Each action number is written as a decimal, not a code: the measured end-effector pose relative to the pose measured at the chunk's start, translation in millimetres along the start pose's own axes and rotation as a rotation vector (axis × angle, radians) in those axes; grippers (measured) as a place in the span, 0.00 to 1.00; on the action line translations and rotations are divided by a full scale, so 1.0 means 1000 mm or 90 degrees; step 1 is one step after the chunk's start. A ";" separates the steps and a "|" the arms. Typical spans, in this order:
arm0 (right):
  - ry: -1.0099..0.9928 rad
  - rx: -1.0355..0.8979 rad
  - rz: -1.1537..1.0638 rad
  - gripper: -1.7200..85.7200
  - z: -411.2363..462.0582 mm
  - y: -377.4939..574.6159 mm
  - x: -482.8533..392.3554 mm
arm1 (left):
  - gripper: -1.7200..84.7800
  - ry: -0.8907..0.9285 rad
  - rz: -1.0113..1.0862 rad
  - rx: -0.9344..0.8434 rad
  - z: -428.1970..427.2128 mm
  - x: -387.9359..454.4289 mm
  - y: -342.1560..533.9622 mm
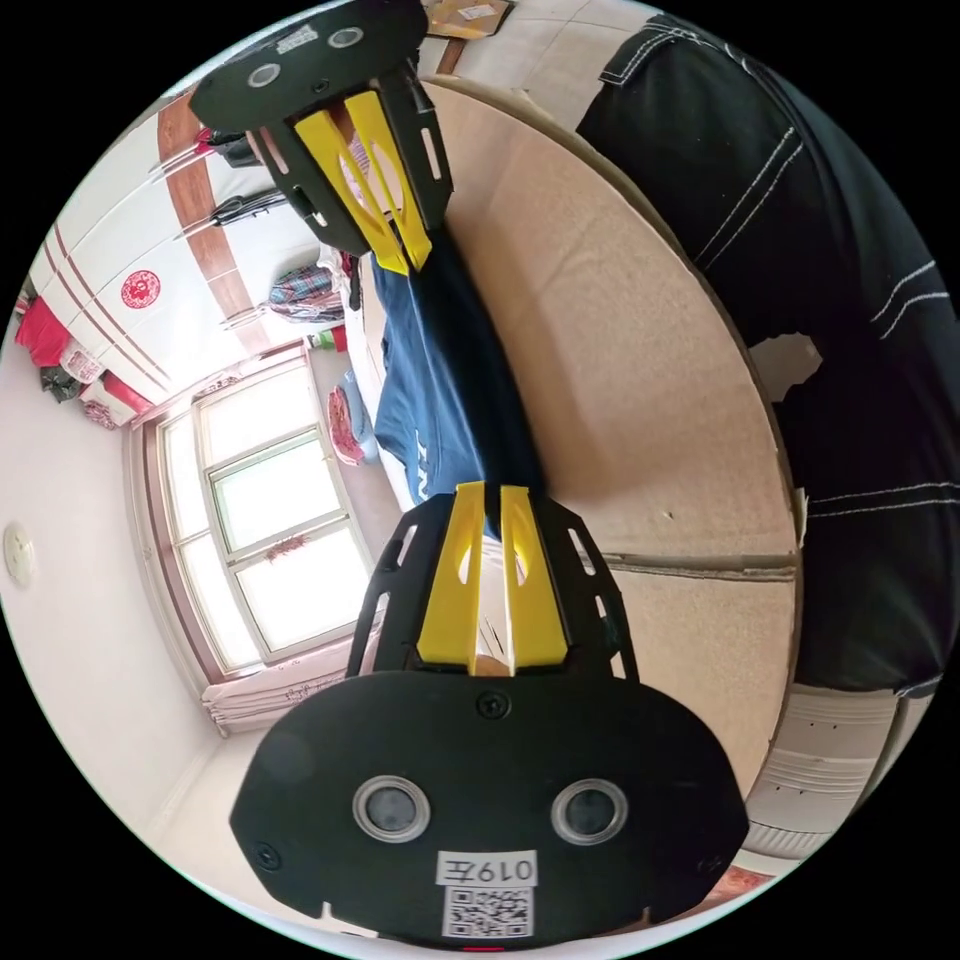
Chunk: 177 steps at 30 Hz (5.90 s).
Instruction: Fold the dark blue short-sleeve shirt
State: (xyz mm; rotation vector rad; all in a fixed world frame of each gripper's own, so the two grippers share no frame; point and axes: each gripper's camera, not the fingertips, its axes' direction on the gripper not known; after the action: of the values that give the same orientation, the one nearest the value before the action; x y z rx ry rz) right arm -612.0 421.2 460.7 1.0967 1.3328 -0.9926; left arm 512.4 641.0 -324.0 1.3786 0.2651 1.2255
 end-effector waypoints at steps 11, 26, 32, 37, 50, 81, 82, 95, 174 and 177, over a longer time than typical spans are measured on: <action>0.027 -0.040 -0.013 0.09 0.009 0.026 -0.009 | 0.04 -0.002 -0.019 0.011 0.002 -0.023 -0.021; 0.016 -0.066 -0.065 0.05 0.031 0.056 -0.027 | 0.04 0.026 -0.048 0.028 0.035 -0.081 -0.049; 0.029 -0.061 -0.018 0.05 0.033 0.065 -0.030 | 0.04 0.183 -0.176 0.085 0.050 -0.157 -0.028; 0.053 -0.053 -0.003 0.05 0.034 0.072 -0.037 | 0.06 0.346 -0.359 0.217 0.067 -0.262 0.007; 0.034 -0.026 0.043 0.05 0.033 0.091 -0.035 | 0.11 0.996 -0.310 0.387 0.337 -0.460 -0.156; 0.035 -0.013 0.063 0.04 0.020 0.084 -0.040 | 0.03 1.147 -0.280 0.316 0.430 -0.572 -0.232; 0.033 -0.014 0.064 0.04 0.019 0.083 -0.040 | 0.03 1.133 -0.283 0.310 0.426 -0.576 -0.231; -0.007 -0.016 0.082 0.02 0.014 0.078 -0.030 | 0.02 1.035 -0.358 0.224 0.395 -0.613 -0.210; -0.580 0.238 0.680 0.03 0.189 0.476 0.184 | 0.04 0.788 -1.173 0.138 0.074 -0.446 0.402; -0.674 0.266 0.785 0.05 0.204 0.516 0.184 | 0.05 0.790 -1.193 0.153 0.058 -0.430 0.413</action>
State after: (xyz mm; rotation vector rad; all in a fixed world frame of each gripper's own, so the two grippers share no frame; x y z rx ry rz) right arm -59.7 349.8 281.9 1.1286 -0.4554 -0.6572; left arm 173.6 170.0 -177.1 -0.0880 2.0016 0.1465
